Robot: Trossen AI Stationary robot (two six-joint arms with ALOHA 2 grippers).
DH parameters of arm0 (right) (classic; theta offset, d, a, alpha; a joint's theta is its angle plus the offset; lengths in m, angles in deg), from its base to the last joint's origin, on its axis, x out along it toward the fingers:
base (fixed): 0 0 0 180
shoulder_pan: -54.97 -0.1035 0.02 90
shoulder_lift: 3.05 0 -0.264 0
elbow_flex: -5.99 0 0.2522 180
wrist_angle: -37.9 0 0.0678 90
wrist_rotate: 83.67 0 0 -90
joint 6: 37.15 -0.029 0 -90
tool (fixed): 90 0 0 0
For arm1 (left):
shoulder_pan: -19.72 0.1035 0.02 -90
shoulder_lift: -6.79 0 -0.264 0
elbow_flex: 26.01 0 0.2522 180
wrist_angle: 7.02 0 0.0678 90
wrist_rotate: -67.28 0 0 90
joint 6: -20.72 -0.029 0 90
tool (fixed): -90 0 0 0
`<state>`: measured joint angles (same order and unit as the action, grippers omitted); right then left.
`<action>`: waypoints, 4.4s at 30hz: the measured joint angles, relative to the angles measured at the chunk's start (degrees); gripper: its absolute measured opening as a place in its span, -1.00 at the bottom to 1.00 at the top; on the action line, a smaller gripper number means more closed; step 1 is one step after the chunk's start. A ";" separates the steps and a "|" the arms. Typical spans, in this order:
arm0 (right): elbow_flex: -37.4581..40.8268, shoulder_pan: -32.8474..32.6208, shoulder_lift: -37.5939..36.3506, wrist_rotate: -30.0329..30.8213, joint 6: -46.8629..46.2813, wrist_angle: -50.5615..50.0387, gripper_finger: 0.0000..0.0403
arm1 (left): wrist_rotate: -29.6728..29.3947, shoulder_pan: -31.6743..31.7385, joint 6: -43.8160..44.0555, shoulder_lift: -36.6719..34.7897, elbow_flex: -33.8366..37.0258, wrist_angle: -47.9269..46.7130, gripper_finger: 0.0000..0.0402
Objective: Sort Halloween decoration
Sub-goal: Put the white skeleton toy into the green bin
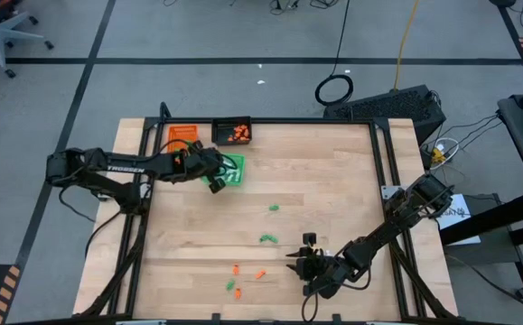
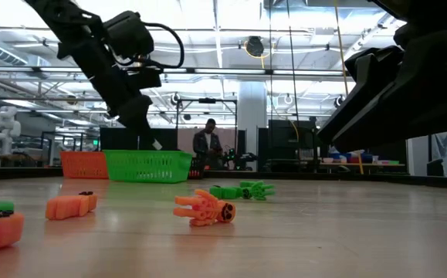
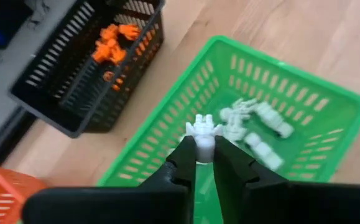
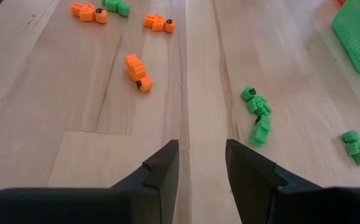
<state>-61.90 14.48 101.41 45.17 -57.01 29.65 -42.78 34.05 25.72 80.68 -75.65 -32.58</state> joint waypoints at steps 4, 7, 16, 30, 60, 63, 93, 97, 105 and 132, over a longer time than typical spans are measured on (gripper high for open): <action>0.00 0.02 0.00 0.41 -0.25 0.00 -0.42 | 0.53 -0.45 0.75 0.02 0.00 0.37 -0.53; 0.02 0.02 0.00 1.67 -2.08 0.02 -0.42 | 0.51 -1.00 0.82 0.01 0.00 0.56 -0.29; -3.71 -0.78 -7.83 1.62 -17.11 -15.06 -0.42 | 5.48 -5.73 5.38 -0.99 0.00 0.33 -0.05; -18.25 -5.08 -12.97 -4.10 -53.06 -57.56 -0.42 | 3.55 -17.38 13.56 -6.58 -0.04 3.29 -0.05; -18.25 -4.46 4.50 -21.63 -81.15 -63.65 0.12 | -3.98 -43.49 8.17 -3.56 -0.07 26.76 -0.05; -18.24 -4.40 6.09 -24.07 -81.19 -63.38 0.07 | -3.98 -43.79 8.17 -3.00 -0.07 27.94 -0.05; -18.25 -4.37 7.43 -20.78 -73.28 -60.59 -0.99 | -4.02 -45.59 9.64 -2.00 -0.07 30.15 -0.05; -19.06 -4.50 7.50 -20.76 -73.96 -60.81 -0.99 | -4.02 -45.59 9.64 -0.48 -0.07 31.29 -0.05; -21.31 -4.50 7.56 -14.99 -76.72 -60.30 -0.98 | -4.02 -45.59 9.16 0.70 -0.04 34.23 -0.05; -28.74 0.68 7.43 -23.65 -15.08 -73.75 -0.22 | -4.01 -47.51 3.09 0.72 -0.07 38.27 -0.05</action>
<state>-90.64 15.16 108.84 21.52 -72.08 -44.10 -46.79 -13.46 28.81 81.40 -75.72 5.70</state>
